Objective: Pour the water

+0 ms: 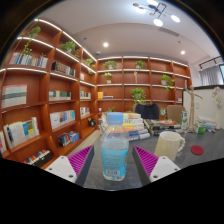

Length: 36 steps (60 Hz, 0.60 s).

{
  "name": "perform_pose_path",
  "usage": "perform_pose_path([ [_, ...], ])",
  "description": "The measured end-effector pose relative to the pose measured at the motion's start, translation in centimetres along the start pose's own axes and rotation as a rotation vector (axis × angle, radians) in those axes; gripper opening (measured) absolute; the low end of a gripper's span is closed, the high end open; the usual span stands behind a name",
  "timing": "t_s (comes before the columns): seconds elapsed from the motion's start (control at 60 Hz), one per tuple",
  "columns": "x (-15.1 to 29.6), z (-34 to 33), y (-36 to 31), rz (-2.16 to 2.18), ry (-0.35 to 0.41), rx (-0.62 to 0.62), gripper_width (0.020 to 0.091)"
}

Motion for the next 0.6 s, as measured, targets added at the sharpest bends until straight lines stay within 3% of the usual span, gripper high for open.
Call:
perform_pose_path([
  [0.083,0.0,1.5,-0.6,0.007,-0.005,0.013,0.0765],
  [0.133,0.0,2.2,-0.6,0.008,-0.005,0.003,0.071],
  [0.167,-0.1,2.5,-0.2,0.005,-0.017,-0.024,0.0644],
  [0.217,0.0,2.7,0.4,-0.013,-0.017,-0.074,0.0443],
  [0.35,0.0,2.5,0.4,0.005,-0.016,-0.054,0.034],
  [0.417,-0.2,2.6,0.5,0.015,-0.021,-0.041,0.0337],
  [0.433,-0.2,2.6,0.6,0.018,-0.023,-0.042,0.0302],
  [0.6,-0.1,2.3,1.1,0.054,-0.05,-0.044,0.0302],
])
Point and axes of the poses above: the point between the fingertips, and its own axes, seen from behind it with the camera up: y to the right, x up, z forward, the way the camera looks, the point moved 7 cm from there along -z, backward, against the way the camera looks, and after that the axes turned 3 degrees about y, right-handed, at the moved point
